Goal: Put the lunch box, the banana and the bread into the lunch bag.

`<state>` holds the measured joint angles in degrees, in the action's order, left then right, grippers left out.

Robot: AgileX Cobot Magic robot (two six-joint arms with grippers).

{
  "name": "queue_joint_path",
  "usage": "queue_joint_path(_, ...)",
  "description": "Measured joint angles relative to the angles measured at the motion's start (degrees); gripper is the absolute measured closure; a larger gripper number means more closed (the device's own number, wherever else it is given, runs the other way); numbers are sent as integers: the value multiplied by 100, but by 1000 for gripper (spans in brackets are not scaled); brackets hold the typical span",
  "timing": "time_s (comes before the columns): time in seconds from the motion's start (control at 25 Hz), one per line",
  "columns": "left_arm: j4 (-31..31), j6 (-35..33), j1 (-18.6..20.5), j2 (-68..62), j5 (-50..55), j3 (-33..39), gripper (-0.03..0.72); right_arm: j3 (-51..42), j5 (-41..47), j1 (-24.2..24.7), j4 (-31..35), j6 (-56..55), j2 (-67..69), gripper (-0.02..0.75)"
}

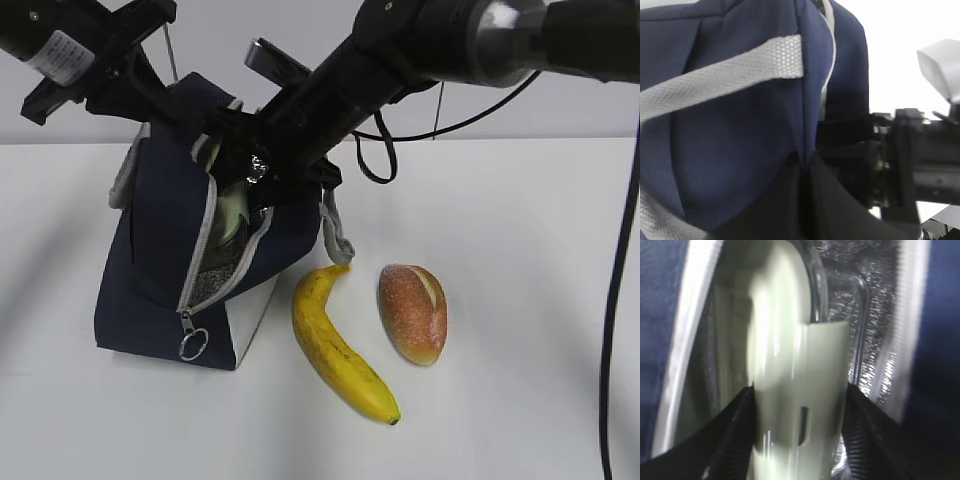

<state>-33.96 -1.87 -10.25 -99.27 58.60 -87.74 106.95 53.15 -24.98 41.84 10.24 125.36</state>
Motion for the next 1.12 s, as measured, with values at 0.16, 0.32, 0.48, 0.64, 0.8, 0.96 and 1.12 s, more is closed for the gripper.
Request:
queue_joint_path(0.16, 6, 0, 5, 0, 1, 0, 691, 132, -142, -83, 115, -13, 257, 365)
queue_joint_path(0.32, 54, 0, 5, 0, -6, 0, 691, 145, -268, -107, 262, -13, 433, 365)
queue_joint_path(0.48, 294, 0, 5, 0, -22, 0, 691, 145, -394, -107, 445, -13, 588, 365)
queue_joint_path(0.64, 429, 0, 5, 0, -33, 0, 691, 145, -513, -119, 533, 11, 625, 365)
queue_joint_path(0.8, 571, 0, 5, 0, -74, 0, 691, 145, -645, -169, 545, 78, 625, 365)
queue_joint_path(0.96, 641, 0, 5, 0, -81, 0, 691, 145, -706, -190, 560, 90, 680, 363)
queue_joint_path(1.12, 641, 0, 5, 0, -81, 0, 691, 154, -740, -193, 518, 102, 758, 356)
